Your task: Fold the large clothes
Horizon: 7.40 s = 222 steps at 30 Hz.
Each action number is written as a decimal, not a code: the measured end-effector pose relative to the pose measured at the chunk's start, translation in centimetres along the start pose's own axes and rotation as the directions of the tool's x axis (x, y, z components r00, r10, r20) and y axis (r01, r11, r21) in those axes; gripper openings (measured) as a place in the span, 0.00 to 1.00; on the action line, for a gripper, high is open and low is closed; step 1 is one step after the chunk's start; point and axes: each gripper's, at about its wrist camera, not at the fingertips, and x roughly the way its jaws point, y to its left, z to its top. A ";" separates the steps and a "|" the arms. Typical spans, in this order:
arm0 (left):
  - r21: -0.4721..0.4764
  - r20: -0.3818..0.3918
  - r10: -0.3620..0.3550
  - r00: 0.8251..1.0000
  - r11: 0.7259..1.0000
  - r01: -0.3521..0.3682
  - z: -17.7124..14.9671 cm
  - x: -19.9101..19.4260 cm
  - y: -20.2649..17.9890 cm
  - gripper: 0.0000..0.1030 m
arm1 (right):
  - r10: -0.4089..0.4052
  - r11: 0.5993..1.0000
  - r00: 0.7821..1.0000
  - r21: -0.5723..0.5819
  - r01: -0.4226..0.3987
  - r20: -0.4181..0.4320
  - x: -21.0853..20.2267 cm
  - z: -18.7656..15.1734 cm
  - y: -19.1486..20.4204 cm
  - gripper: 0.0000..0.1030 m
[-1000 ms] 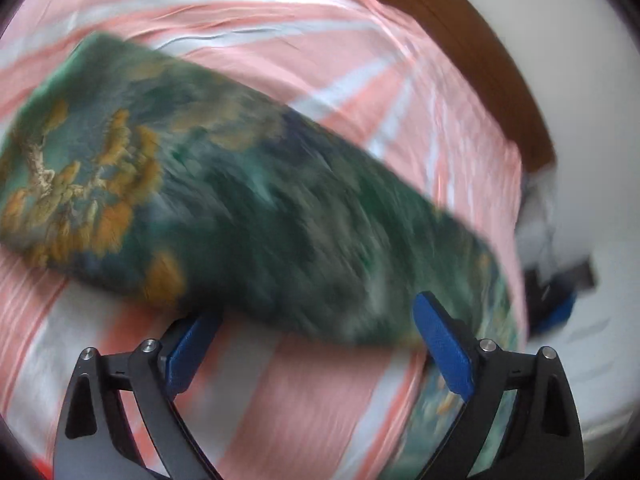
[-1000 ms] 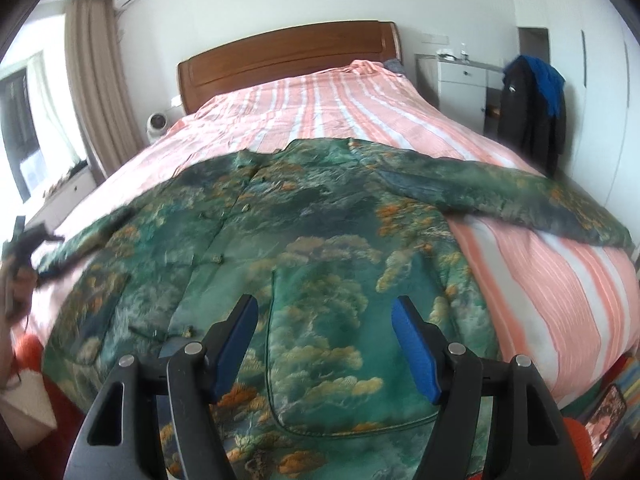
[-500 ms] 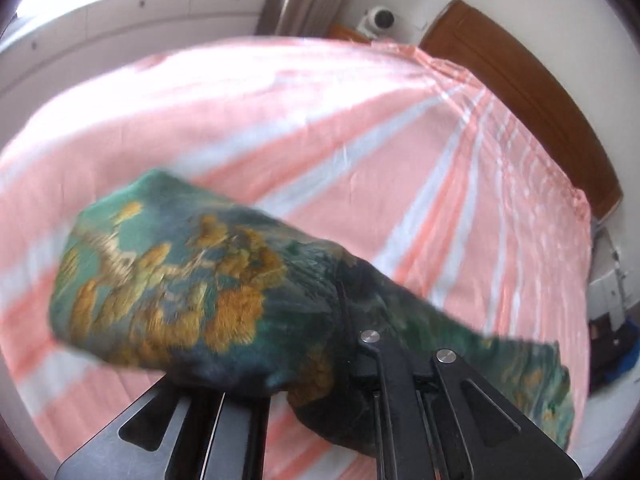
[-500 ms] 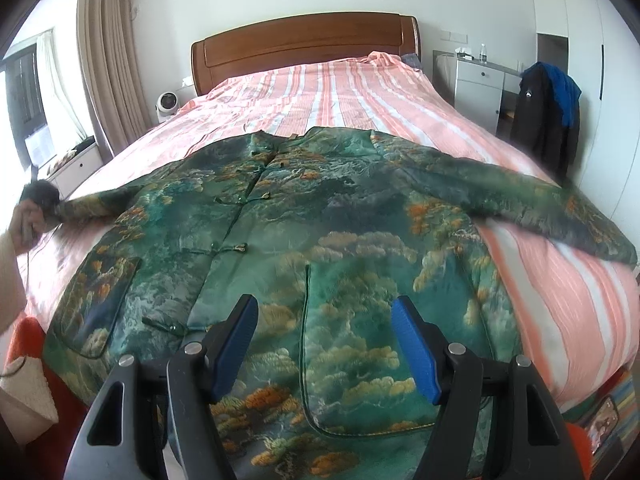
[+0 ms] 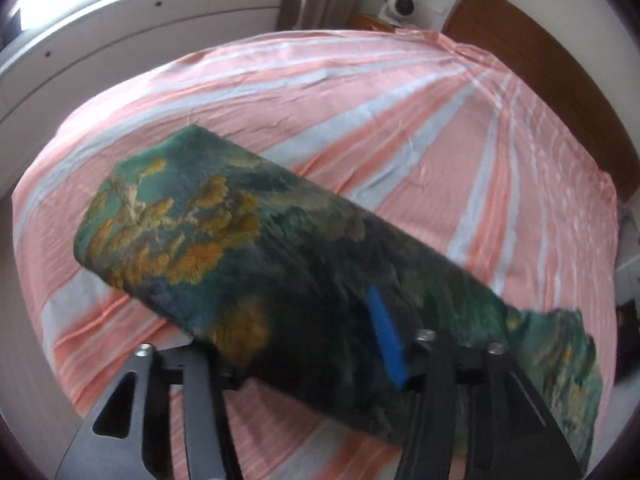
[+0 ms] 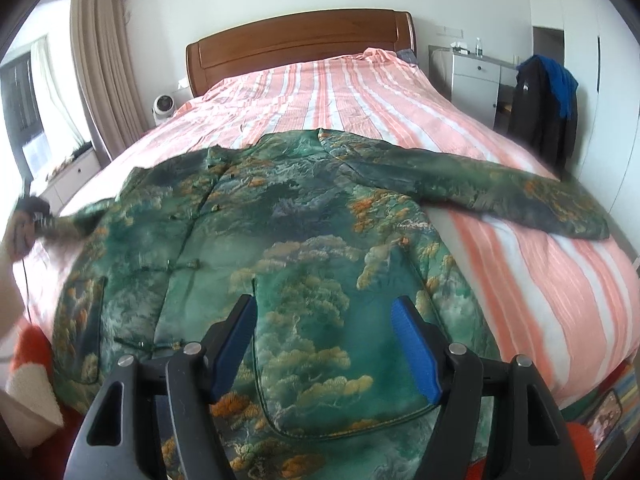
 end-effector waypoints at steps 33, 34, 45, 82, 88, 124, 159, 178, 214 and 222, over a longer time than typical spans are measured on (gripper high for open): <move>0.689 -0.220 -0.005 0.976 0.707 0.159 -27.3 -9.9 -11.9 0.41 | 0.154 0.986 0.892 0.127 -0.109 -0.426 4.3 -5.1 -5.6 0.57; 0.677 -0.197 -0.037 0.980 0.717 0.164 -26.8 -10.8 -11.9 0.59 | 0.179 0.980 0.897 0.152 -0.127 -0.404 3.8 -4.7 -6.2 0.58; 0.425 0.059 -0.349 0.935 0.857 0.293 -22.5 -17.8 -14.0 0.93 | 0.026 0.875 0.999 0.483 -0.041 0.039 2.4 4.0 -20.7 0.86; 0.407 0.137 -0.196 0.971 0.905 0.126 -26.6 -12.8 -8.9 0.93 | 0.466 0.871 0.854 -0.053 -0.489 -0.230 19.0 14.5 21.3 0.89; 0.430 0.114 -0.198 0.973 0.893 0.132 -26.7 -12.1 -9.5 0.94 | 0.390 0.894 0.911 -0.183 -0.409 -0.132 16.0 14.5 16.1 0.90; 0.514 0.111 -0.090 0.990 0.857 0.021 -28.2 -12.0 -11.4 0.96 | 0.163 0.970 0.985 -0.175 -0.171 -0.063 6.4 1.2 10.4 0.91; 0.560 0.450 -0.277 0.849 0.828 -0.027 -7.9 -16.3 -20.7 0.09 | 0.133 0.982 0.991 -0.133 -0.136 -0.031 5.2 -0.8 8.3 0.91; 0.979 0.190 -0.259 0.947 0.117 -0.165 -35.6 -9.5 -33.2 0.91 | 0.034 0.999 0.998 0.026 -0.035 0.053 2.4 -1.6 0.2 0.91; 0.444 0.080 -0.078 0.994 0.895 0.034 -21.0 -10.0 -9.6 0.97 | 0.219 0.973 0.965 0.110 -0.204 -0.146 21.5 14.0 10.1 0.75; 0.419 0.056 -0.029 0.998 0.908 0.003 -20.8 -6.6 -9.5 0.98 | 0.208 0.977 0.978 -0.042 -0.208 -0.017 12.1 10.2 7.0 0.88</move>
